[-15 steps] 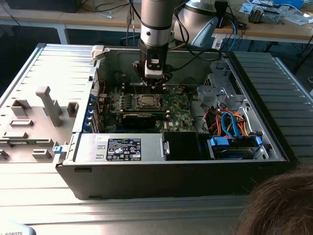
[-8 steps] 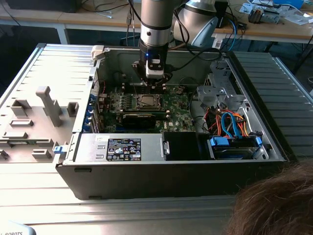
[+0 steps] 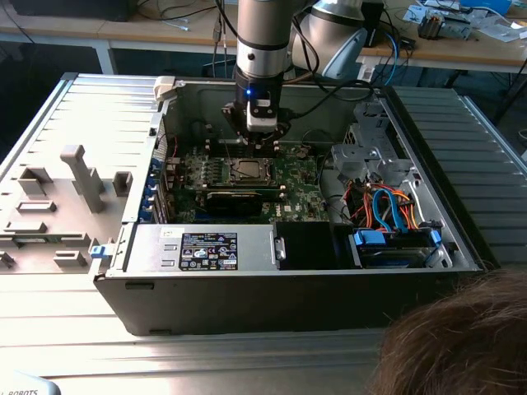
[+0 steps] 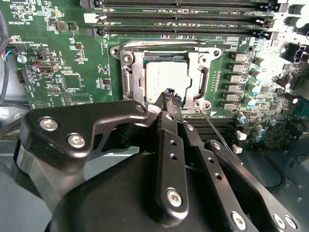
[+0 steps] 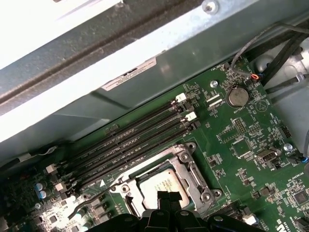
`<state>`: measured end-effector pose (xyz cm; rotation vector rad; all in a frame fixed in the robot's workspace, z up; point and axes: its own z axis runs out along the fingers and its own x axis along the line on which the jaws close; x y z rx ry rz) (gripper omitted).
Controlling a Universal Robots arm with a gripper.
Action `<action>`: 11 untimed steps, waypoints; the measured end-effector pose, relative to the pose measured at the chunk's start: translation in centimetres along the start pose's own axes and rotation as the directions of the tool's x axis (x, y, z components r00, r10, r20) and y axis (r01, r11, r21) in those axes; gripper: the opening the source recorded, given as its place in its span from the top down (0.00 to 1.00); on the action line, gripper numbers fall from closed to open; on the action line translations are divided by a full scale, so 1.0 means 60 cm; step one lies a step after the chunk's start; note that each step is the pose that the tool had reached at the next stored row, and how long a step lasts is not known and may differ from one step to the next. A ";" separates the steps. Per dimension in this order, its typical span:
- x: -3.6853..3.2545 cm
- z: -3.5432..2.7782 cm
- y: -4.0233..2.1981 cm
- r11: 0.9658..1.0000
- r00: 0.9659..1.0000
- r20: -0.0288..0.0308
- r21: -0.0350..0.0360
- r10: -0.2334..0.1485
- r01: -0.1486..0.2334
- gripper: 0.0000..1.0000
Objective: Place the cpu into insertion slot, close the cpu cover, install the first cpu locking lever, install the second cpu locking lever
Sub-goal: 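Install the first cpu locking lever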
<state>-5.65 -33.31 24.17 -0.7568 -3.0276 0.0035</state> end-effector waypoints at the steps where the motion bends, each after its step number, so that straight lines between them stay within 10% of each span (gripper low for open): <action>1: 0.000 0.000 0.000 1.000 1.000 0.000 0.000 -0.002 0.002 0.89; 11: 0.000 0.000 0.000 0.996 0.996 0.001 0.002 -0.093 0.093 0.89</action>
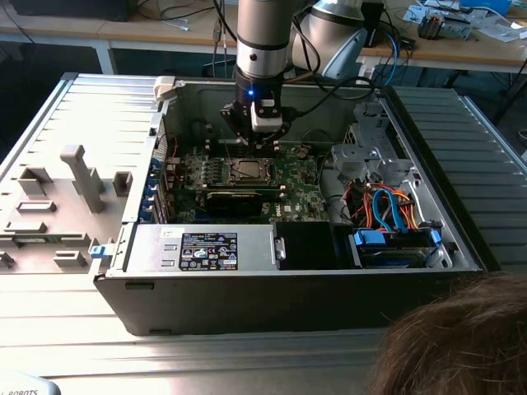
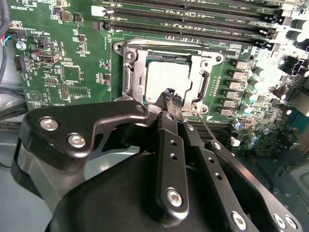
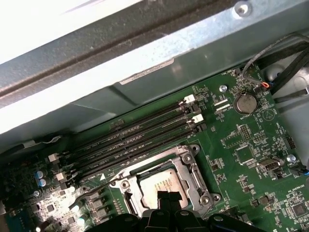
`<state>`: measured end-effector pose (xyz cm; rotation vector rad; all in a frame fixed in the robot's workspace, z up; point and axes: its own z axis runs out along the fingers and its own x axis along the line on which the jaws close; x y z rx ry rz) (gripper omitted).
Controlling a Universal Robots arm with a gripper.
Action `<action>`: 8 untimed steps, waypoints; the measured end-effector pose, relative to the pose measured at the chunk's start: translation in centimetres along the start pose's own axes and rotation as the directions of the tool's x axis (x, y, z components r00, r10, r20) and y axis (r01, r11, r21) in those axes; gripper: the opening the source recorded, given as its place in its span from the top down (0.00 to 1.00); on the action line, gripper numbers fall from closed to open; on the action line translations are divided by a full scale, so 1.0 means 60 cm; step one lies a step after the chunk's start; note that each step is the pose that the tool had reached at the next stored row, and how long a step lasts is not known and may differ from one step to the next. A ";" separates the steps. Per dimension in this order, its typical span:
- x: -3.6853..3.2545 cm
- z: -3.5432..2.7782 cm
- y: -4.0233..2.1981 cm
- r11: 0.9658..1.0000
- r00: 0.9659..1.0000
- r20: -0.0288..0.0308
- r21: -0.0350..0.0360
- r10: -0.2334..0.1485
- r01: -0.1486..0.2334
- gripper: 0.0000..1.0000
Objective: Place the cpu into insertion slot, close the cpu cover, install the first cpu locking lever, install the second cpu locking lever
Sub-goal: 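Install the first cpu locking lever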
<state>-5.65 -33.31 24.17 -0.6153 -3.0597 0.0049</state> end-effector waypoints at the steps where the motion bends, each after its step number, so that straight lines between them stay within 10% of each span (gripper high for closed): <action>1: 0.000 0.000 0.000 1.000 1.000 0.000 0.000 -0.002 0.002 0.89; 8: 0.000 0.000 0.000 1.000 1.000 0.000 0.001 -0.027 0.027 0.89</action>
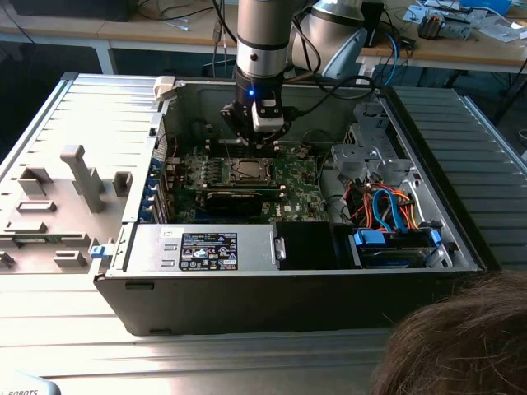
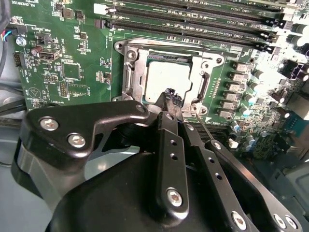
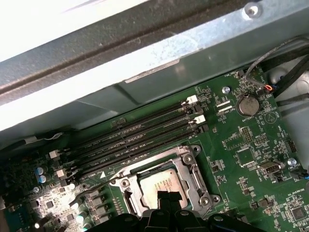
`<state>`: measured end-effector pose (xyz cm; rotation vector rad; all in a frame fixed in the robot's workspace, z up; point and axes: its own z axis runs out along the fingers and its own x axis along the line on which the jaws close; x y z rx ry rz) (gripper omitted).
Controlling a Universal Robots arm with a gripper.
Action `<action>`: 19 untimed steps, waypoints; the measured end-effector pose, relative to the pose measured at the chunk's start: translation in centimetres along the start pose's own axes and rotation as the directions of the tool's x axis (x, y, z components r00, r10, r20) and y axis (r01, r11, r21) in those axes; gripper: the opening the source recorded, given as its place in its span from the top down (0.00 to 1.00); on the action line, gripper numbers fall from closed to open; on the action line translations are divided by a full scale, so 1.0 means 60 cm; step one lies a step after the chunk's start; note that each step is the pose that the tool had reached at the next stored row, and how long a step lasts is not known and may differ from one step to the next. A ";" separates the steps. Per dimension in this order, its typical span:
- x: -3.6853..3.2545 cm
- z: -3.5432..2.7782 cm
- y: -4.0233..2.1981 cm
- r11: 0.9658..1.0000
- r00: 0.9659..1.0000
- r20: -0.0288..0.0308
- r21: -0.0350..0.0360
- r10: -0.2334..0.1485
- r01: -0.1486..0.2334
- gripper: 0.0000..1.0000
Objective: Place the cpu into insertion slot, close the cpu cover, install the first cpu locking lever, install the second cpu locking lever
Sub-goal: 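Install the first cpu locking lever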
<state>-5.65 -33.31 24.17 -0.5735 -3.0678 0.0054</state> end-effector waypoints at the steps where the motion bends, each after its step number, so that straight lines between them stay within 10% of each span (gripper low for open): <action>1: 0.000 0.000 0.000 1.000 1.000 0.000 0.000 -0.004 0.004 0.89; 19: 0.000 0.000 0.000 0.999 0.999 0.000 0.001 -0.054 0.054 0.89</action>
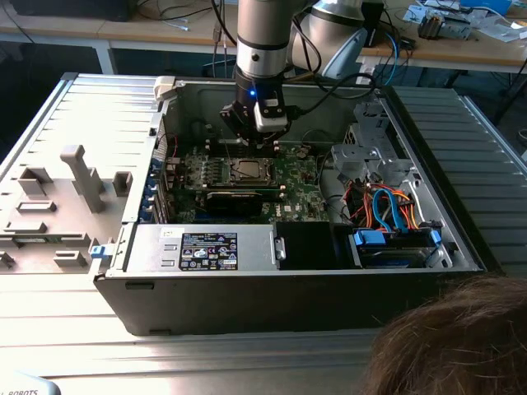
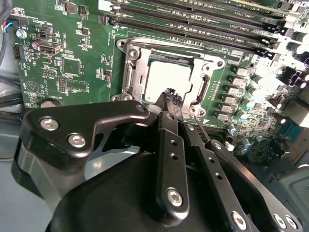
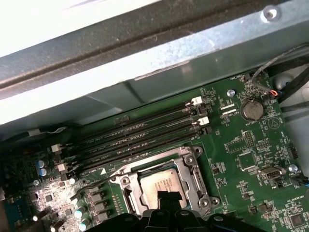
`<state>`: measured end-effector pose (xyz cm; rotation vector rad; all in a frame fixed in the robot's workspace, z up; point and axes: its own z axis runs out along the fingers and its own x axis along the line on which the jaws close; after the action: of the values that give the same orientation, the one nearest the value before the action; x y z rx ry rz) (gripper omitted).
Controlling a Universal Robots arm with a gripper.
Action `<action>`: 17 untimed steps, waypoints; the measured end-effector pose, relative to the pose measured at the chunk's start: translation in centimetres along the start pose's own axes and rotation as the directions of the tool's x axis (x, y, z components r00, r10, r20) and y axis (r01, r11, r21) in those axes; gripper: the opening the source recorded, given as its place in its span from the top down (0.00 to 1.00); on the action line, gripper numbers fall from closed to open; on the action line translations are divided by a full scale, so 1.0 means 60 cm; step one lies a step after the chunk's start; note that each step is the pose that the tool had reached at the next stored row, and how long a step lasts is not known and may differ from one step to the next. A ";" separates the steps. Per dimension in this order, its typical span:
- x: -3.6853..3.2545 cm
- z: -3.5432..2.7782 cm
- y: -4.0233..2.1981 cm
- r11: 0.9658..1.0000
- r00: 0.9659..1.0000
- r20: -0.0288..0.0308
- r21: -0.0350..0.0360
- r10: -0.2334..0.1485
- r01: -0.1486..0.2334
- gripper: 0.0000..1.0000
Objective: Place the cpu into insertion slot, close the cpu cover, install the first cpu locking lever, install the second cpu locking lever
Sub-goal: 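Install the first cpu locking lever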
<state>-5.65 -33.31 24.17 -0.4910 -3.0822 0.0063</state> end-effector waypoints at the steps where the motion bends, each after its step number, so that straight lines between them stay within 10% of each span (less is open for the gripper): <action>1: 0.000 0.000 0.000 1.000 1.000 0.000 0.000 -0.003 0.003 0.89; 17: 0.000 0.000 0.000 0.999 0.999 0.000 0.001 -0.046 0.046 0.89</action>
<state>-5.65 -33.31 24.17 -0.4207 -3.0927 0.0071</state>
